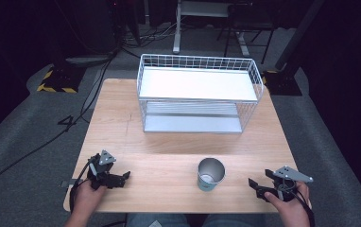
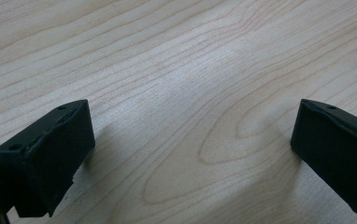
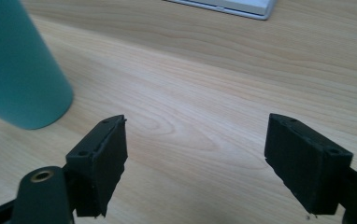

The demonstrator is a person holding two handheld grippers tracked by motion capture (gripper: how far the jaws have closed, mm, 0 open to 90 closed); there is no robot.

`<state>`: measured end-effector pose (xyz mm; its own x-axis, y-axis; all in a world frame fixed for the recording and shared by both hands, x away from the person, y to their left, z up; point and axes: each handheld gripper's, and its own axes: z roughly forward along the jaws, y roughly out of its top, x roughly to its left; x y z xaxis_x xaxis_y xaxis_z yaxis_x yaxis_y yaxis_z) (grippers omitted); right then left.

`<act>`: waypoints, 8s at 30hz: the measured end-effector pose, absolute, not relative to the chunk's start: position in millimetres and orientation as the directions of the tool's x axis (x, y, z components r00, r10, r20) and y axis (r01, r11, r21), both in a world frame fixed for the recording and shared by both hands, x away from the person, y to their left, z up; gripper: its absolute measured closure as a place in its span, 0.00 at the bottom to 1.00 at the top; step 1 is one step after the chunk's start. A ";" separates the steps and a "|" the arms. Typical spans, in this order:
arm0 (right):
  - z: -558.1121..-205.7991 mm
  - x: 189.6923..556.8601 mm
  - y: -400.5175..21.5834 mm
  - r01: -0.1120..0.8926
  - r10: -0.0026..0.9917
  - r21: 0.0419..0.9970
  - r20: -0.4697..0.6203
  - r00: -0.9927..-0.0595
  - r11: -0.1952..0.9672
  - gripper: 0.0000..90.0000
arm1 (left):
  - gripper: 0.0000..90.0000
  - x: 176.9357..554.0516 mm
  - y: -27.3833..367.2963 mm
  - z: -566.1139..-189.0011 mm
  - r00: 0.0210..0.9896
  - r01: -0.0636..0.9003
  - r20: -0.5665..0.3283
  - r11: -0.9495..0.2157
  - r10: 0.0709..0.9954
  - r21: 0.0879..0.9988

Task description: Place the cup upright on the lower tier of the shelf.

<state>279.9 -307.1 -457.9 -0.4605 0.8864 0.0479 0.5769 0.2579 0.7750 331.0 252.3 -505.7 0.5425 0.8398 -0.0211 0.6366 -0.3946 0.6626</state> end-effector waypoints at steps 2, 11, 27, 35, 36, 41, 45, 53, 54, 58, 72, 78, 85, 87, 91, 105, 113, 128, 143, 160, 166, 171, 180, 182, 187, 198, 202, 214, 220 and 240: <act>-455.6 276.6 -301.1 0.581 0.881 0.769 0.048 -0.470 0.268 0.25 | 0.00 331.0 252.4 -505.5 0.544 0.638 -0.022 -0.396 0.839 0.661; -447.0 266.8 -271.9 0.562 0.839 0.761 0.042 -0.542 0.325 0.24 | 0.00 331.0 252.4 -505.5 0.543 0.637 -0.022 -0.395 0.839 0.662; -449.6 262.1 -232.8 0.518 0.765 0.768 0.057 -0.641 0.377 0.21 | 0.00 330.9 252.3 -505.6 0.543 0.637 -0.022 -0.395 0.839 0.661; -453.9 265.2 -214.8 0.507 0.724 0.760 0.071 -0.686 0.406 0.20 | 0.00 330.8 252.3 -505.6 0.543 0.637 -0.022 -0.395 0.840 0.662; -456.7 266.9 -211.4 0.504 0.715 0.760 0.075 -0.695 0.411 0.19 | 0.00 330.8 252.3 -505.6 0.543 0.638 -0.022 -0.394 0.840 0.662; -463.0 270.3 -204.1 0.505 0.708 0.761 0.087 -0.701 0.408 0.18 | 0.00 330.1 251.7 -505.8 0.536 0.640 -0.023 -0.389 0.844 0.662; -469.6 273.9 -197.2 0.503 0.703 0.764 0.093 -0.705 0.404 0.18 | 0.00 329.3 251.6 -506.0 0.529 0.645 -0.030 -0.379 0.848 0.663; -479.6 280.4 -185.9 0.507 0.710 0.774 0.108 -0.696 0.380 0.18 | 0.00 329.3 252.2 -505.9 0.531 0.640 -0.019 -0.386 0.847 0.664; -481.1 281.9 -182.8 0.508 0.717 0.778 0.109 -0.689 0.370 0.17 | 0.00 329.3 252.1 -505.9 0.530 0.641 -0.020 -0.386 0.848 0.664; -484.0 285.0 -179.5 0.507 0.727 0.782 0.104 -0.679 0.362 0.18 | 0.00 329.3 252.1 -505.9 0.530 0.641 -0.019 -0.386 0.848 0.664; -497.5 291.5 -167.5 0.486 0.757 0.801 0.064 -0.650 0.350 0.22 | 0.00 329.0 252.0 -505.9 0.527 0.642 -0.020 -0.383 0.849 0.664; -499.1 290.7 -164.5 0.467 0.760 0.820 0.061 -0.648 0.332 0.26 | 0.00 328.9 251.9 -505.9 0.525 0.643 -0.020 -0.382 0.851 0.664; -498.3 290.5 -165.2 0.457 0.765 0.827 0.052 -0.642 0.328 0.26 | 0.00 328.5 251.7 -505.9 0.522 0.646 -0.022 -0.379 0.852 0.663; -497.0 290.1 -165.3 0.453 0.764 0.829 0.051 -0.644 0.327 0.26 | 0.00 328.5 251.8 -505.9 0.522 0.645 -0.022 -0.379 0.852 0.663; -491.6 290.7 -165.7 0.447 0.765 0.839 0.058 -0.642 0.311 0.26 | 0.00 328.6 251.8 -505.9 0.523 0.646 -0.022 -0.379 0.852 0.663; -463.2 314.4 -161.3 0.425 0.770 0.855 0.048 -0.637 0.298 0.26 | 0.00 331.4 250.1 -506.3 0.508 0.651 -0.026 -0.363 0.861 0.667; -452.2 338.8 -154.2 0.432 0.780 0.856 0.056 -0.623 0.283 0.26 | 0.00 331.4 250.1 -506.3 0.508 0.650 -0.026 -0.364 0.861 0.667; -439.9 392.7 -147.6 0.449 0.816 0.854 0.051 -0.576 0.264 0.26 | 0.00 331.2 249.9 -506.3 0.502 0.653 -0.026 -0.360 0.864 0.667; -443.2 437.9 -139.4 0.469 0.851 0.844 0.029 -0.524 0.260 0.26 | 0.00 331.4 249.2 -506.4 0.491 0.658 -0.028 -0.350 0.871 0.667; -453.0 477.7 -119.6 0.467 0.894 0.856 0.014 -0.448 0.220 0.26 | 0.00 331.4 249.3 -506.3 0.491 0.657 -0.027 -0.350 0.871 0.667; -457.8 488.4 -111.5 0.452 0.902 0.865 -0.003 -0.432 0.219 0.26 | 0.00 331.5 249.3 -506.3 0.492 0.657 -0.027 -0.351 0.870 0.667; -462.4 496.7 -106.6 0.444 0.910 0.870 -0.013 -0.415 0.215 0.26 | 0.00 331.5 249.3 -506.3 0.492 0.657 -0.027 -0.351 0.870 0.667; -469.4 512.1 -104.0 0.420 0.922 0.883 -0.033 -0.385 0.207 0.26 | 0.00 331.4 249.3 -506.4 0.491 0.658 -0.027 -0.350 0.871 0.667; -471.0 515.3 -103.3 0.419 0.923 0.884 -0.036 -0.382 0.207 0.26 | 0.00 331.4 249.3 -506.3 0.491 0.658 -0.027 -0.350 0.870 0.667; -474.1 521.2 -101.4 0.426 0.926 0.883 -0.024 -0.377 0.196 0.26 | 0.00 331.4 249.2 -506.4 0.491 0.658 -0.028 -0.350 0.871 0.667; -482.4 527.5 -101.8 0.466 0.932 0.868 0.011 -0.362 0.171 0.26 | 0.00 331.4 249.2 -506.4 0.491 0.658 -0.027 -0.350 0.871 0.667; -484.4 528.5 -101.6 0.466 0.928 0.867 0.011 -0.372 0.177 0.26 | 0.00 331.4 249.2 -506.4 0.491 0.658 -0.027 -0.350 0.871 0.667; -487.5 530.1 -103.5 0.482 0.926 0.860 0.029 -0.377 0.169 0.24 | 0.00 331.4 249.2 -506.4 0.491 0.658 -0.027 -0.350 0.871 0.667; -486.7 527.6 -103.1 0.472 0.932 0.866 0.022 -0.363 0.164 0.18 | 0.00 331.4 249.2 -506.3 0.491 0.658 -0.027 -0.350 0.871 0.667; -456.9 481.2 -117.3 0.445 0.894 0.879 0.052 -0.445 0.171 0.17 | 0.00 332.4 248.0 -506.2 0.488 0.659 -0.025 -0.349 0.873 0.667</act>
